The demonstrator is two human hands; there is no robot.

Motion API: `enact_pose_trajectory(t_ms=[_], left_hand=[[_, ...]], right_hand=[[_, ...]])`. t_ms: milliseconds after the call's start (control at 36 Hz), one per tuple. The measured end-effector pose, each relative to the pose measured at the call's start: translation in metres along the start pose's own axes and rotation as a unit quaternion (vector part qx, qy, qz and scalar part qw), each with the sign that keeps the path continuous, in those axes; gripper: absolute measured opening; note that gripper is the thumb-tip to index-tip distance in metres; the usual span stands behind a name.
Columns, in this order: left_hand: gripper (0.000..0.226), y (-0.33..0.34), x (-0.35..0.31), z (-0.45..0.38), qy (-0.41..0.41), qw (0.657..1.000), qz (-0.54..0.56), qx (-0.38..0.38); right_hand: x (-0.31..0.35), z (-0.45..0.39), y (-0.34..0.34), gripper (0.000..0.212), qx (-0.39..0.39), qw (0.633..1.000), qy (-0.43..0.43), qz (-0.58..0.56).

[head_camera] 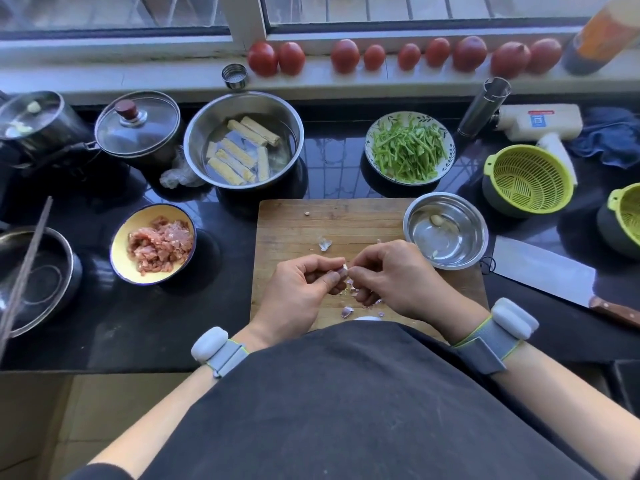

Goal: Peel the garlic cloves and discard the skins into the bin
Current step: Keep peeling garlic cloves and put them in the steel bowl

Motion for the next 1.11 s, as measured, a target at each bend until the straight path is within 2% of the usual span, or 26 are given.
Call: enact_pose_trajectory(t_ms=[194, 583, 667, 750, 833, 1028, 1111], left_hand=[[0.018, 0.002, 0.003, -0.001, 0.001, 1.000, -0.012, 0.002], [0.019, 0.006, -0.001, -0.002, 0.018, 0.999, 0.027, -0.003], [0.020, 0.008, 0.003, -0.002, -0.031, 0.994, 0.105, 0.005], [0.026, 0.012, 0.011, -0.002, -0.114, 0.967, 0.228, 0.017], [0.031, 0.014, 0.016, -0.002, -0.167, 0.938, 0.302, 0.019], [0.038, 0.013, 0.022, -0.001, -0.232, 0.898, 0.372, 0.040], [0.032, 0.011, 0.025, -0.002, -0.252, 0.888, 0.384, 0.034]], right_hand=[[0.002, 0.000, 0.001, 0.014, 0.014, 1.000, -0.006, 0.022], [0.003, -0.002, 0.001, 0.013, -0.071, 0.997, -0.012, -0.003], [0.002, -0.002, 0.002, 0.016, -0.076, 0.996, 0.004, -0.053], [0.001, -0.001, 0.004, 0.016, -0.067, 0.996, 0.008, -0.066], [-0.002, -0.002, 0.008, 0.012, -0.060, 0.996, 0.017, -0.067], [-0.016, -0.004, 0.006, 0.019, -0.075, 0.993, 0.062, -0.069], [-0.026, -0.012, 0.005, 0.022, -0.085, 0.995, 0.055, -0.003]])
Point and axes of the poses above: each hand's wrist, its own z-axis away from the middle knuckle, its own y-axis out of the palm, x = y × z, the point moved 7 cm from there along -z, towards the middle knuckle, and after that the axes turned 15 degrees about -x, right-handed, at the moved point
